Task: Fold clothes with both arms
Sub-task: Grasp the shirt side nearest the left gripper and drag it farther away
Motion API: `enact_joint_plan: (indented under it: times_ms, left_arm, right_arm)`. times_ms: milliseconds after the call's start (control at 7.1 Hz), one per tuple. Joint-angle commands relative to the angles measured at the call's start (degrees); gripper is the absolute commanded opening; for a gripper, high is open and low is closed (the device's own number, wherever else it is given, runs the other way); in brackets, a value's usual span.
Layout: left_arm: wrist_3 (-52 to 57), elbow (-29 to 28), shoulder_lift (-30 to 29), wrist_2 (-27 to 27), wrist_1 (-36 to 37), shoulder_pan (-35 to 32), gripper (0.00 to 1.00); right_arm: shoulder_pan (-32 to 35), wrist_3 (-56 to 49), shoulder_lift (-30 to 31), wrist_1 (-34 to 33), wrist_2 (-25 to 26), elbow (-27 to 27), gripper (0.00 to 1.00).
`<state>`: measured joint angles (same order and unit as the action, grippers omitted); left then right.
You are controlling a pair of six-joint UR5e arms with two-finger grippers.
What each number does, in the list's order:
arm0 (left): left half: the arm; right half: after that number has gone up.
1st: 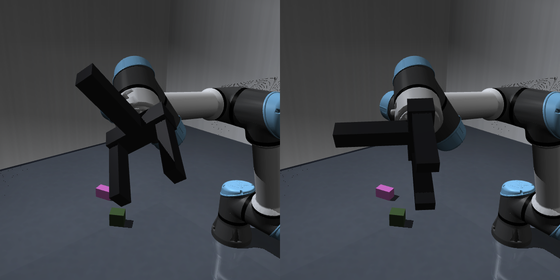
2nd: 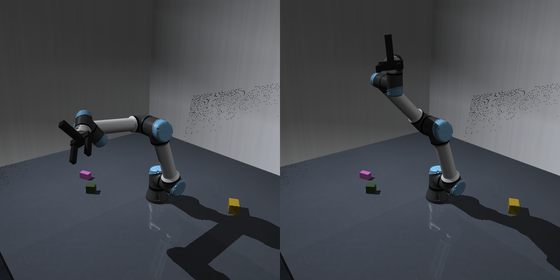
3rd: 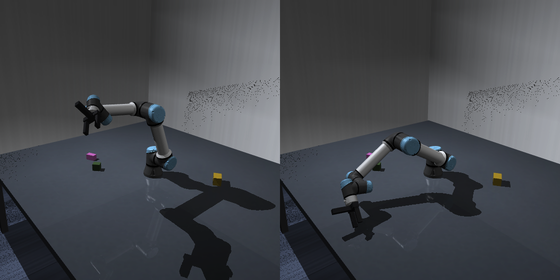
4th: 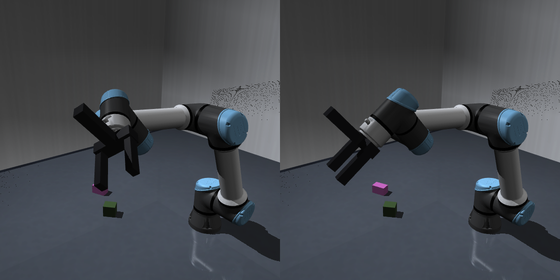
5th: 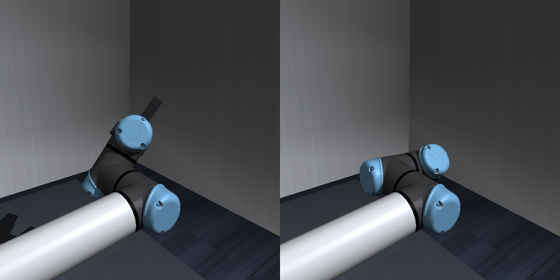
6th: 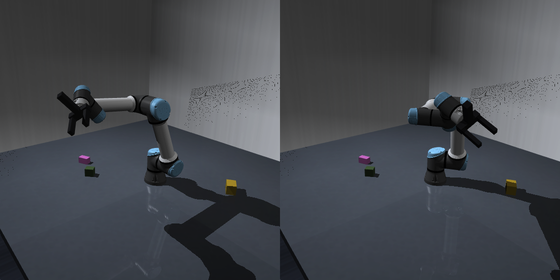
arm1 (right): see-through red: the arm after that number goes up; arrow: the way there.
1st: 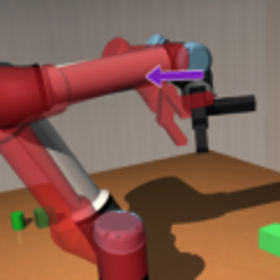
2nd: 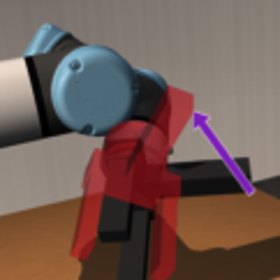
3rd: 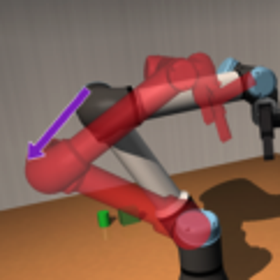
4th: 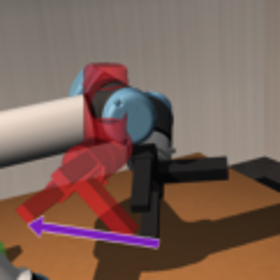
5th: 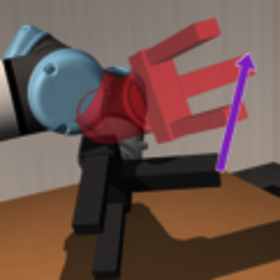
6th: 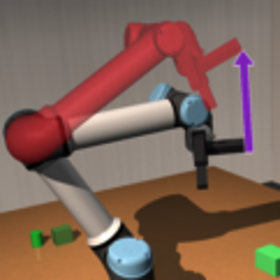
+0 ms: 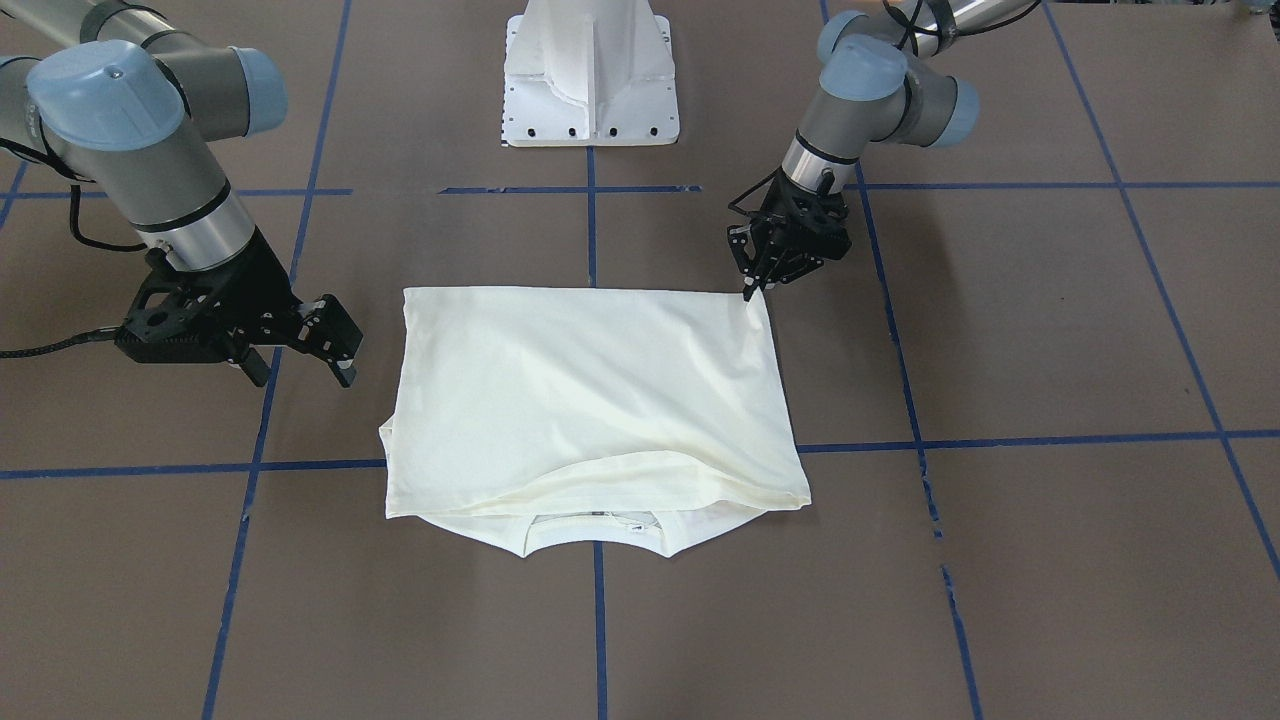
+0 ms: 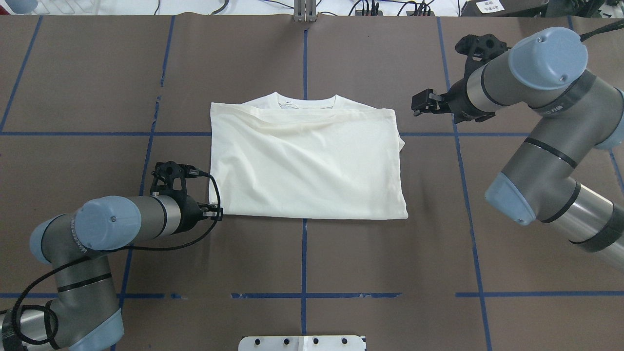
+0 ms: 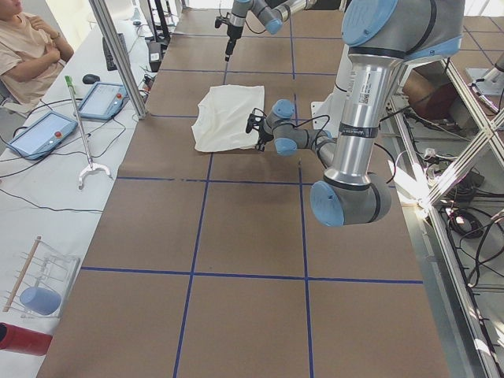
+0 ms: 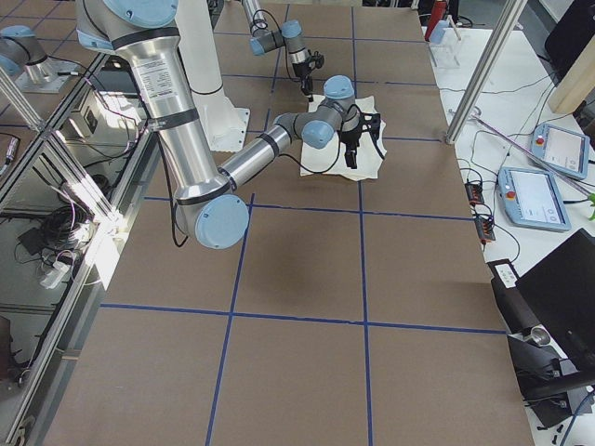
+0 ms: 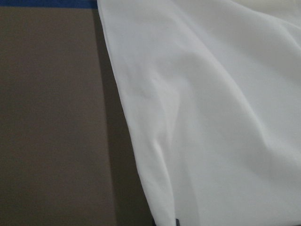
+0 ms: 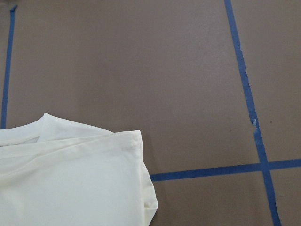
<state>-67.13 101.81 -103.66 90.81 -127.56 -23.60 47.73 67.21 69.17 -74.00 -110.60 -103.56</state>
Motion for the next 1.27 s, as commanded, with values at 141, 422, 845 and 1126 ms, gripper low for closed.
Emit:
enact_joint_plan:
  times_ms: [141, 422, 845, 1126]
  left_arm:
    - [15.0, -6.0, -1.6, 0.1, 0.6, -11.2, 0.0]
    - [21.5, -23.0, -14.6, 0.1, 0.3, -19.6, 0.0]
    - [21.2, -53.2, -38.4, -3.3, -3.4, -23.3, 0.0]
    - [24.0, -51.8, -35.0, -2.3, -8.2, -25.3, 0.99]
  right_arm:
    - [-0.1, 0.0, 0.0, 0.1, 0.1, 0.0, 1.0]
    - [0.0, 0.0, 0.0, 0.0, 0.2, 0.0, 1.0]
    - [0.2, 0.2, 0.0, -0.3, 0.4, -0.5, 1.0]
    - [-0.7, 1.0, -1.0, -0.3, 0.8, 0.1, 1.0]
